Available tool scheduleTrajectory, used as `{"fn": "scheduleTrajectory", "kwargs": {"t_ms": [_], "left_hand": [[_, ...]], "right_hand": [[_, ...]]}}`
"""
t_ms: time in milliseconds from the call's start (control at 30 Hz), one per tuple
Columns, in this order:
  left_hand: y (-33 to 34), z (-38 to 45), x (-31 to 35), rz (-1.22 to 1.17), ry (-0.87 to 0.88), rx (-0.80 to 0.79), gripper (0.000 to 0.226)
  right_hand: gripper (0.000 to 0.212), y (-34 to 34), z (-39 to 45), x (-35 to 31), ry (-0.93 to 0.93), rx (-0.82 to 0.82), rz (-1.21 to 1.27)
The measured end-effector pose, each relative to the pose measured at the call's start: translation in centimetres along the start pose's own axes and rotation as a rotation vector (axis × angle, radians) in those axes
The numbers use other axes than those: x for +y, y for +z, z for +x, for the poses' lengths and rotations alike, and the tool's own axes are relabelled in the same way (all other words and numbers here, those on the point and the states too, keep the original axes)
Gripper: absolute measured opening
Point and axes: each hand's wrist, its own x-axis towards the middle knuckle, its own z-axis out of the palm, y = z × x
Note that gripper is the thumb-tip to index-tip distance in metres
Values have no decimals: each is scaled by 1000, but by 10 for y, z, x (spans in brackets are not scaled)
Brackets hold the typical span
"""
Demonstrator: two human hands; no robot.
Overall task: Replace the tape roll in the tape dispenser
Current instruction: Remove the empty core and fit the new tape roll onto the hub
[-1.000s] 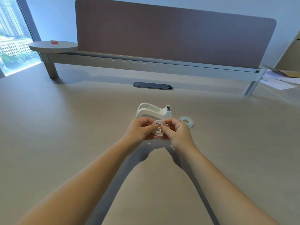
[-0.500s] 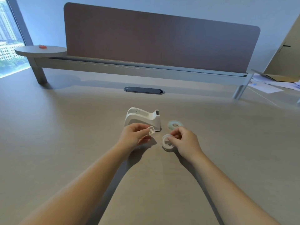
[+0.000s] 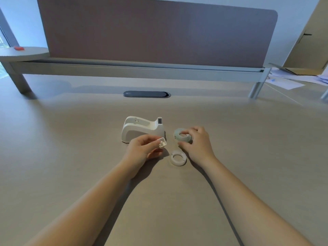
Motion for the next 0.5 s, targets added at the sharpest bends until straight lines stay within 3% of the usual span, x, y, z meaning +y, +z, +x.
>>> {"fn": "scheduleTrajectory", "kwargs": {"t_ms": [167, 233, 300, 367, 500], "left_hand": [[0, 0, -2, 82, 28, 6, 8], [-1, 1, -2, 72, 22, 14, 9], [-2, 1, -2, 59, 10, 9, 10], [-2, -1, -1, 34, 3, 5, 12], [-3, -10, 6, 52, 26, 12, 11]], "right_hand": [[30, 4, 10, 1, 21, -50, -136], [21, 3, 7, -1, 21, -15, 5], [7, 1, -2, -6, 60, 27, 333], [10, 0, -11, -12, 114, 75, 634], [23, -6, -25, -22, 89, 186, 635]]}}
